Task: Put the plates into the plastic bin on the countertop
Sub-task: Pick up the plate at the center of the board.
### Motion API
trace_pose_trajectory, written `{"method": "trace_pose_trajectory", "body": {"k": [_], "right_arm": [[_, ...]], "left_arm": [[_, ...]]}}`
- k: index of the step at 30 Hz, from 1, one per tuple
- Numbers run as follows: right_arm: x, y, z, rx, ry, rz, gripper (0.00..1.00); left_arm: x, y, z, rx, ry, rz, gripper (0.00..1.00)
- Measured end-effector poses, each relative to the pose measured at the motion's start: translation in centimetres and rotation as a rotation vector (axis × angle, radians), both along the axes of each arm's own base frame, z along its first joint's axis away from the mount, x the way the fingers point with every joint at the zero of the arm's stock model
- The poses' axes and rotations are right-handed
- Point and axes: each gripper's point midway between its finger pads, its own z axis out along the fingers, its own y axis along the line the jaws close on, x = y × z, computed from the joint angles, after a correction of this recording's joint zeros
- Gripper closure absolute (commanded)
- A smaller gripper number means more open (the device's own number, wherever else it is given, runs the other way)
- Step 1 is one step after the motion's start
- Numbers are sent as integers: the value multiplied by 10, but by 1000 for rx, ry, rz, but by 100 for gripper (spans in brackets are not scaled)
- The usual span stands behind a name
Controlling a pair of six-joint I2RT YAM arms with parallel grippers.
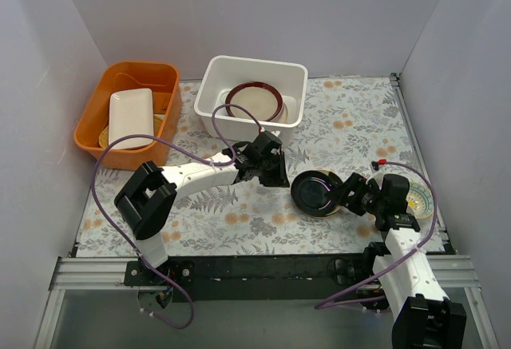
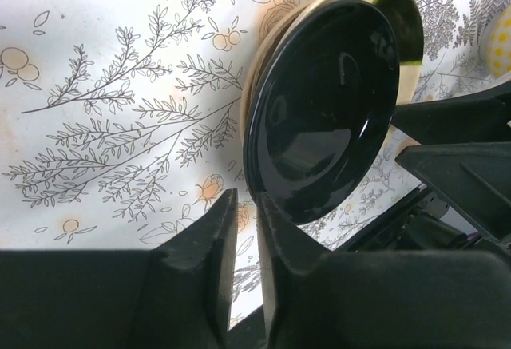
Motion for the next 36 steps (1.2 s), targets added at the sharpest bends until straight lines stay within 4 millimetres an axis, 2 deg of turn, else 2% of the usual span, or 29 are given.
{"method": "trace_pose_trajectory", "body": {"k": [3, 7, 12, 17, 33, 36], "right_arm": [[2, 0, 0, -1, -3, -1, 30], [3, -1, -3, -2, 5, -5, 32], [4, -1, -5, 1, 13, -5, 33], [5, -1, -5, 1, 6, -4, 33], [7, 2, -5, 22, 3, 4, 34], [7, 3, -4, 28, -3, 10, 34]], "left_arm": [[0, 0, 0, 0, 1, 1, 54], [1, -2, 0, -9, -1, 1, 51], [1, -9, -8, -22, 13, -7, 56], [0, -15, -14, -41, 32, -17, 69], [-2, -22, -14, -78, 42, -40, 70], [-5, -22, -21, -72, 58, -47, 64]]}}
